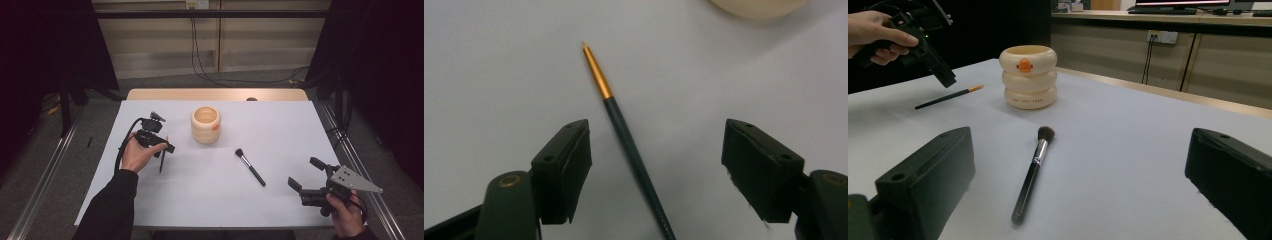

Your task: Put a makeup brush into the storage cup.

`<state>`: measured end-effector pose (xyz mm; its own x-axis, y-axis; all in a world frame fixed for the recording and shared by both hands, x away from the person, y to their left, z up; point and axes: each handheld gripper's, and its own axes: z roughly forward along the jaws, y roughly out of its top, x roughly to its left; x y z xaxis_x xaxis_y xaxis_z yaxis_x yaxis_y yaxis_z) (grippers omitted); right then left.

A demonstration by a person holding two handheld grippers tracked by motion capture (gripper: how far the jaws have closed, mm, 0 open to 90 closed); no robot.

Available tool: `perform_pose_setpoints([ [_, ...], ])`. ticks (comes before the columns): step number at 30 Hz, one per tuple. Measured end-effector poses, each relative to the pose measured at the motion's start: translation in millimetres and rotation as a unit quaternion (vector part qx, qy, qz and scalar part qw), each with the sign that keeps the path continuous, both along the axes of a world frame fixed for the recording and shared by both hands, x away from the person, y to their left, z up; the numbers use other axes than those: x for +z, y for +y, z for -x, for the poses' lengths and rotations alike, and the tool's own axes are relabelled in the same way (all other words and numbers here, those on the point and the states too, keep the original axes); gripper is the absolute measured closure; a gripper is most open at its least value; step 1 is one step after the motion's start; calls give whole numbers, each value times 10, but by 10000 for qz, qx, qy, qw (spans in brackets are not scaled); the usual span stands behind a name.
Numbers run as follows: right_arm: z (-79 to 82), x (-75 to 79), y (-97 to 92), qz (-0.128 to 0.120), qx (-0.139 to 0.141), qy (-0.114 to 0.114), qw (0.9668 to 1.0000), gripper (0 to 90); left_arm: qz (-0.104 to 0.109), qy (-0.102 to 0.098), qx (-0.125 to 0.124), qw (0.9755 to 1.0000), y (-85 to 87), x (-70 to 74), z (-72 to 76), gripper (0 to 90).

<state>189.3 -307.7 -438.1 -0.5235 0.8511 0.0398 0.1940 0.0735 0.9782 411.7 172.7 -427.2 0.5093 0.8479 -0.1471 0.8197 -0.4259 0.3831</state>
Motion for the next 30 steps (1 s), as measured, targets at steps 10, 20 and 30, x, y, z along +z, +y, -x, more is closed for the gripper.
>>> perform_pose_setpoints([
  [10,-6,-7,3,37,14,20,10000,0,4,258,79,9996,-27,-61,-115,544],
  [20,-5,-9,4,30,23,29,10000,0,-340,331,390,9981,-64,-125,-163,681],
  [30,-3,-12,19,60,68,34,10000,0,-509,491,549,9960,-97,-191,-215,772],
])
